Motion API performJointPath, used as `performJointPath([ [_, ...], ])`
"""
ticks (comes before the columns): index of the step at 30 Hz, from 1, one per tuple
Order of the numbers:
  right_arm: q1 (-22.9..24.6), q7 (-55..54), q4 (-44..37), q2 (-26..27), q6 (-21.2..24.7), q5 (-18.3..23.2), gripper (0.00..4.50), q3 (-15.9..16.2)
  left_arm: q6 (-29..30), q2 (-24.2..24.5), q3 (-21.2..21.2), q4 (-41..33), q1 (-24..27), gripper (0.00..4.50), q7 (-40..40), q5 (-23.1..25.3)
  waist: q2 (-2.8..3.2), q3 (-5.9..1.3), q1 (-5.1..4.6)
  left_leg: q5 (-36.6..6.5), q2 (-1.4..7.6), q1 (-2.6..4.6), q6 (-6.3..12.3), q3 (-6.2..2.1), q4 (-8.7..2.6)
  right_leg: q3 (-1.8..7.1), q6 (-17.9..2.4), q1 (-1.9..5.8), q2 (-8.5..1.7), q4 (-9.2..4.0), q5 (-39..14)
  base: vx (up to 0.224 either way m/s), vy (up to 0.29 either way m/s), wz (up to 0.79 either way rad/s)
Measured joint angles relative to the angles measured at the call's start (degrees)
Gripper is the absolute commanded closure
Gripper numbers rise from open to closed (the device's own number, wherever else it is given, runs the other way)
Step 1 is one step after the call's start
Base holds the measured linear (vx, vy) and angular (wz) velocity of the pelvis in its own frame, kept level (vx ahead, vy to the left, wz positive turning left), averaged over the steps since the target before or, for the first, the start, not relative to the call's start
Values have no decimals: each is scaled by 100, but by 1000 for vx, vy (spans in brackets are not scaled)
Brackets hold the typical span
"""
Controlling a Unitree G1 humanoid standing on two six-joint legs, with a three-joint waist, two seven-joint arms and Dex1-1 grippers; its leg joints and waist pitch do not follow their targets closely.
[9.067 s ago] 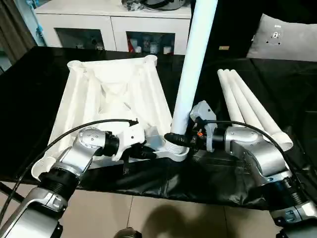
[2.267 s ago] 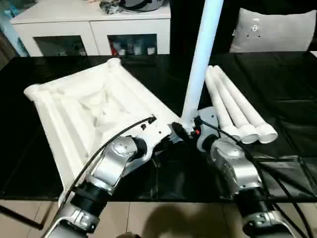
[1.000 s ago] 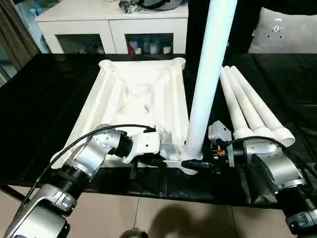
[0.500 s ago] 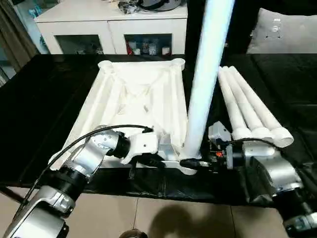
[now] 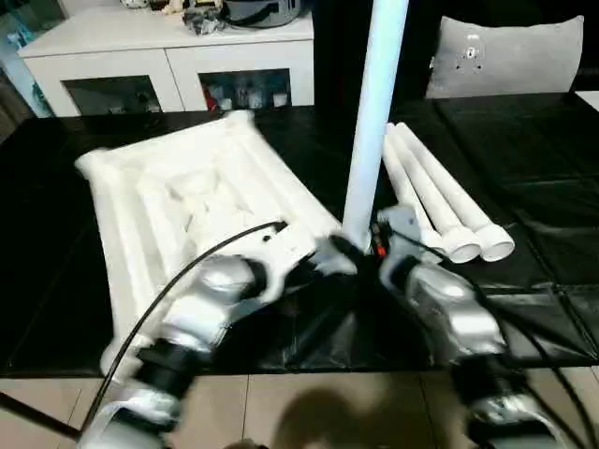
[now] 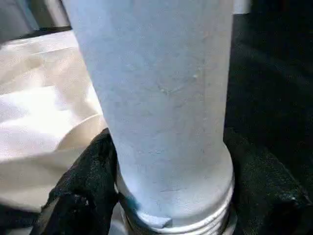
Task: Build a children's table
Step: Rotate leg to tighten
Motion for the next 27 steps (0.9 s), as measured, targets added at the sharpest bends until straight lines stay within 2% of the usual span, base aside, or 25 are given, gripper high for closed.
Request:
performJointPath([
  [2, 0, -107, 19, 27, -140, -74, 176, 0, 25, -18, -47, -68, 5, 450, 86, 0, 1, -1, 18, 0, 0, -16, 0, 0, -15, -8, 1, -10, 1, -15, 0, 0, 0, 0],
  [3, 2, -117, 22, 34, -187, -103, 141, 0, 25, -16, -47, -86, 6, 450, 89, 4, 2, -1, 24, 0, 2, -28, 1, -1, -18, -13, 1, -19, 2, -17, 0, 0, 0, 0],
  [5, 18, -109, 9, 36, -244, -105, 107, 0, -20, 6, -57, -99, 6, 450, 85, 8, 2, -1, 40, -1, 4, -46, 2, -2, -19, -19, 2, -32, 3, -21, 1, 0, 0, 0],
  [10, 74, 166, -6, -40, -310, -91, 68, 8, -152, 117, -86, -98, 9, 450, 25, 5, 1, -1, 75, -1, 5, -48, 3, -2, -21, -22, 2, -33, 3, -24, 1, 0, 0, 0],
  [17, 393, 1703, -317, -869, -416, 153, 7, 249, -641, 603, -151, -16, 11, 450, -658, -154, 0, 2, 181, -1, 4, -52, 3, -2, -20, -24, 2, -33, 0, -27, 1, 0, 0, 0],
  [21, 415, 2716, -477, -1499, -405, 316, 2, 338, -975, 995, -197, 41, 9, 450, -1426, -381, 0, 3, 287, -1, 4, -55, 5, -1, -19, -26, 2, -33, -1, -28, 1, 0, 0, 0],
  [24, 386, 3137, -529, -1705, -415, 320, 2, 427, -1226, 1162, -224, 117, 6, 450, -1814, -454, -3, 5, 336, 0, 5, -54, 5, -1, -15, -28, 2, -33, -2, -24, 1, 0, 0, 0],
  [27, 378, 3757, -526, -2002, -463, 301, 2, 742, -1550, 1382, -382, 219, -62, 450, -2337, -561, -6, 7, 415, -1, 5, -54, 5, 0, -10, -28, 2, -32, -5, -23, 1, 0, 0, 0],
])
